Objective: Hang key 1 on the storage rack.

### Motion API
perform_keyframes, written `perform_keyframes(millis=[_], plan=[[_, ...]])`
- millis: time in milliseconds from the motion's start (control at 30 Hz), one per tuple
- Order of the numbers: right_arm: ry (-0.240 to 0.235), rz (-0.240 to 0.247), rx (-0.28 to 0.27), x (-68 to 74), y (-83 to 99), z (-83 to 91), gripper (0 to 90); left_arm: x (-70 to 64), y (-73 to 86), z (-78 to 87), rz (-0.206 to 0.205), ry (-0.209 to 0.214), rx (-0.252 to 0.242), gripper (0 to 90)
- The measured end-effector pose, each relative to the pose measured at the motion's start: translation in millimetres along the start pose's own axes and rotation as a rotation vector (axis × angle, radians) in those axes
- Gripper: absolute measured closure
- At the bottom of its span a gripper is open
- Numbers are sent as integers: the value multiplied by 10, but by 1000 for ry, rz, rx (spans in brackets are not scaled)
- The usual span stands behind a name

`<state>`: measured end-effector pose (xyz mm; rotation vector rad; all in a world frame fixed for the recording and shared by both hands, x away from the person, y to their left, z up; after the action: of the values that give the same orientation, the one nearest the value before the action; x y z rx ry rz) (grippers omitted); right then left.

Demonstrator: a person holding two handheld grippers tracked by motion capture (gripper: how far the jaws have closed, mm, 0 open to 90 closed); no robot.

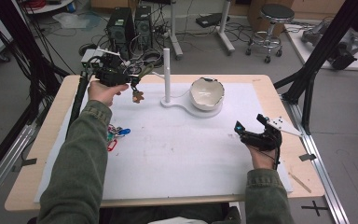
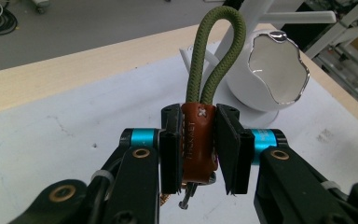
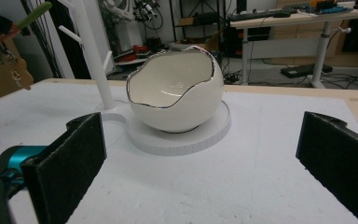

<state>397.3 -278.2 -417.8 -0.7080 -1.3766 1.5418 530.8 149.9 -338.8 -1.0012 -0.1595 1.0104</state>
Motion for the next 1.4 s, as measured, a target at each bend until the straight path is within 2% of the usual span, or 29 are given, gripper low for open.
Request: perform_keyframes(millis=[33, 200, 333, 433, 533, 600, 867, 1000, 1100, 1400], plan=[[0, 2, 1, -1, 2, 2, 5, 20, -1, -37, 10, -11, -8, 717], [4, 1, -4, -17, 0, 19, 5, 54, -11, -100, 46, -2, -24, 717], [2, -3, -7, -28, 0, 28, 5, 78, 1, -149, 57, 3, -21, 716], [3, 2, -9, -36, 1, 30, 5, 78, 6, -180, 59, 0, -29, 716], [5, -3, -8, -44, 3, 34, 5, 56, 11, -224, 52, 21, -26, 716], [6, -5, -10, -47, 2, 37, 5, 50, 14, -242, 56, 20, -29, 716], [6, -7, -8, -46, 6, 40, 5, 51, 91, -371, 53, 26, 10, 716], [8, -4, -8, -62, 11, 55, 5, 73, 150, -430, 73, 43, 5, 716], [10, -7, -9, -68, 11, 60, 5, 74, 166, -447, 74, 52, 7, 716], [9, -9, -9, -66, 11, 60, 5, 33, 211, -531, 56, 58, 22, 715]])
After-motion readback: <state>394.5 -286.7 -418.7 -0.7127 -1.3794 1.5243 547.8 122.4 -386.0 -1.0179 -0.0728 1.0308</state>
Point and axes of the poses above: each handheld gripper's, and its own axes: z roughly backward along the jaws, y roughly out of its underside, x roughly to its left, the point moved 7 cm from there along -z, roughly forward along the jaws, and after that the axes turned 1 degree about x, right-handed, at the moved point
